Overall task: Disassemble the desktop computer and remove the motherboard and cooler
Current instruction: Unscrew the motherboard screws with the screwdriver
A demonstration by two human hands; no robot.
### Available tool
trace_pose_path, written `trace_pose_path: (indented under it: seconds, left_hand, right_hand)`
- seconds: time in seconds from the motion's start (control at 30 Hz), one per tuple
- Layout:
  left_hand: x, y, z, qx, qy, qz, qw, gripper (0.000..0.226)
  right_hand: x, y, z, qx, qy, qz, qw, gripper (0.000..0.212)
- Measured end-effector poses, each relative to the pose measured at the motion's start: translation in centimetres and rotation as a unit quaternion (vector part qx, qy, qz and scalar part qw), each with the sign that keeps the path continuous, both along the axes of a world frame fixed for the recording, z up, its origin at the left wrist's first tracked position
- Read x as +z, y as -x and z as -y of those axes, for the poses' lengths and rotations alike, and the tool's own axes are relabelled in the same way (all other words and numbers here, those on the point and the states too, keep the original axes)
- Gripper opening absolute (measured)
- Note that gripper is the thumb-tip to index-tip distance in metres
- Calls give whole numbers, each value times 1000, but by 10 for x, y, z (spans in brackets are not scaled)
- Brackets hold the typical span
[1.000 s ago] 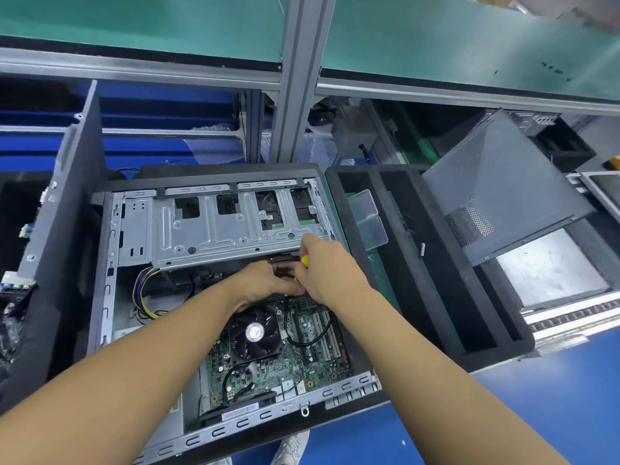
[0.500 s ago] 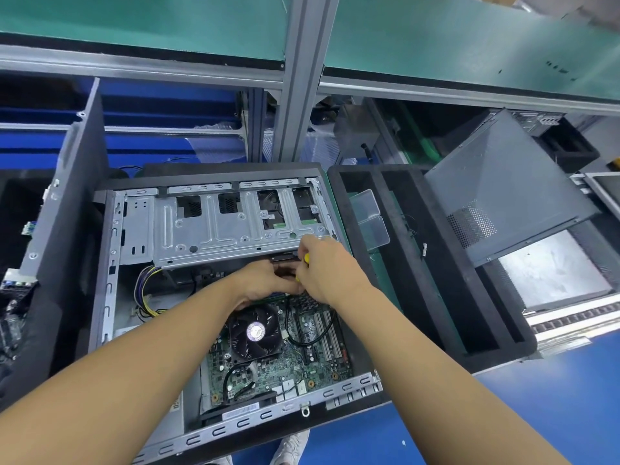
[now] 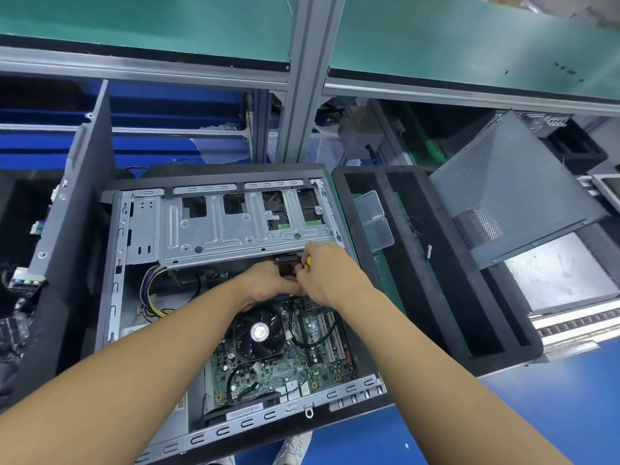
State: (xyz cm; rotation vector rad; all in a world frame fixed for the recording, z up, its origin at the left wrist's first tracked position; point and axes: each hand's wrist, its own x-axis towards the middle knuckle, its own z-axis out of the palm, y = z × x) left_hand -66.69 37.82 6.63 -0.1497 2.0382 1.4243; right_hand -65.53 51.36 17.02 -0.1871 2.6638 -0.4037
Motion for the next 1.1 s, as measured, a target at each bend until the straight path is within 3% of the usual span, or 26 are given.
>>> trace_pose_path:
  seconds: [0.03, 0.07, 0.13, 0.3, 0.4, 0.47, 0.57, 0.77, 0.97, 1.1]
  left_hand:
    - [-2, 1, 0, -3, 5, -2, 1000, 56]
    - [2, 0, 0, -2, 0, -11, 1000, 43]
    - [3, -1, 0, 3, -8, -20, 1000, 54]
    - [-2, 0, 0, 25, -6, 1, 1000, 52]
    - [-3, 0, 2, 33, -28, 16, 999, 20]
    - [-1, 1, 3, 19, -21, 7, 1000, 17]
    - [3, 1, 1, -14, 22, -28, 999, 34]
    - [1, -3, 3, -98, 185, -116, 971, 12]
    - [1, -5, 2, -141, 231, -131, 954, 26]
    - [0, -11, 4, -176, 273, -185, 928, 32]
  right_hand:
    - [1, -1, 0, 18, -9, 0, 1000, 23]
    - [1, -1, -1, 22, -7, 0, 1000, 25]
    - [1, 0, -3, 13, 8, 2, 1000, 25]
    - [0, -3, -2, -23, 32, 2, 999, 31]
    - [-1, -3, -3, -40, 13, -44, 998, 40]
    - [-3, -3, -3, -27, -13, -43, 999, 35]
    - [-2, 0, -7, -10, -16, -40, 999, 23]
    - [2, -2, -21, -35, 26, -62, 997, 17]
    - [12, -1, -31, -53, 65, -74, 994, 13]
    - [20, 0, -35, -69, 90, -86, 990, 13]
